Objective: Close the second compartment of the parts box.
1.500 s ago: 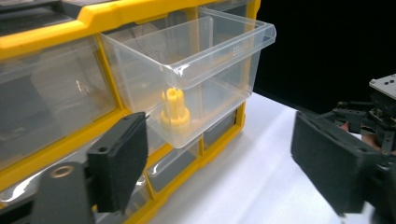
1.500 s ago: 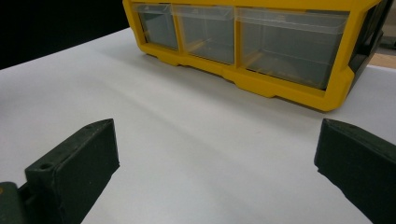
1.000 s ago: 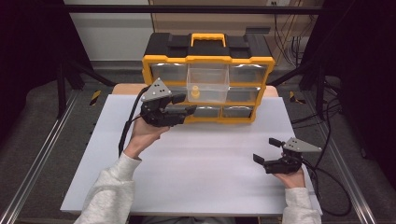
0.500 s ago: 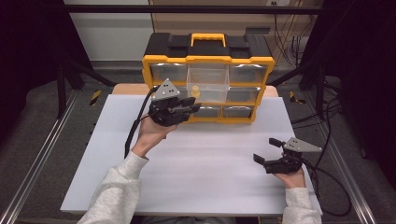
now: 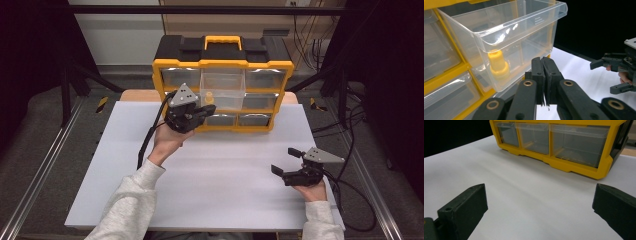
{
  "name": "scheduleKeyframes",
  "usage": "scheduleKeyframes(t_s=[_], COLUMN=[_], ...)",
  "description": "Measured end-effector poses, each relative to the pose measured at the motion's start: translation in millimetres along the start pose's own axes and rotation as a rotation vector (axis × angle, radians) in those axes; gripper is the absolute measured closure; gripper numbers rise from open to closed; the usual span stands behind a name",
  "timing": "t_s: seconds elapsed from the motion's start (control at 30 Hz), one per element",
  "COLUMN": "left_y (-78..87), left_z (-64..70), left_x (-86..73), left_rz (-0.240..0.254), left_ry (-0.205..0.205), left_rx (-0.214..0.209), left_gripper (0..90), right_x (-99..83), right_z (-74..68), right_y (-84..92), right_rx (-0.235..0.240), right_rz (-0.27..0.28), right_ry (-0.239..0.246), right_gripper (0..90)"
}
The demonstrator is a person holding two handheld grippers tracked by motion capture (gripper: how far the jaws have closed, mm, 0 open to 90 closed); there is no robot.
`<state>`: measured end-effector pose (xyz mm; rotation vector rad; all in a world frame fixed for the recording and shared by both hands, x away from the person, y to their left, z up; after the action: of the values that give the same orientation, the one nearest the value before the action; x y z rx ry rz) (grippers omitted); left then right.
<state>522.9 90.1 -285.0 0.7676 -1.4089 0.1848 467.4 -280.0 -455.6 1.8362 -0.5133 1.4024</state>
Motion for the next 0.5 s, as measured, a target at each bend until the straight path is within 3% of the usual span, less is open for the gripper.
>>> scheduleKeyframes(t_s=[0.5], left_y=[-14.3], left_z=[-5.1], left_x=[0.7], left_rz=[-0.005], left_ry=[-0.017], left_rx=[0.013], left_gripper=[89.9], right_x=[0.0], right_z=[0.1], right_y=[0.1], right_rx=[0.001], right_rz=[0.003], right_ry=[0.000], right_gripper=[0.3])
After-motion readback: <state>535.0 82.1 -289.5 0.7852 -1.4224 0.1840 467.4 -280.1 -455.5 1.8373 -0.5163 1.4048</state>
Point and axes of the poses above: each handheld gripper's, and its own axes: y roughly backward along the jaws, x roughly out of its top, z roughly to its right, the point moved 1 cm from there along -y, roughly forward along the jaws, and after that the axes turned 3 degrees about -x, right-handed, at the moved point
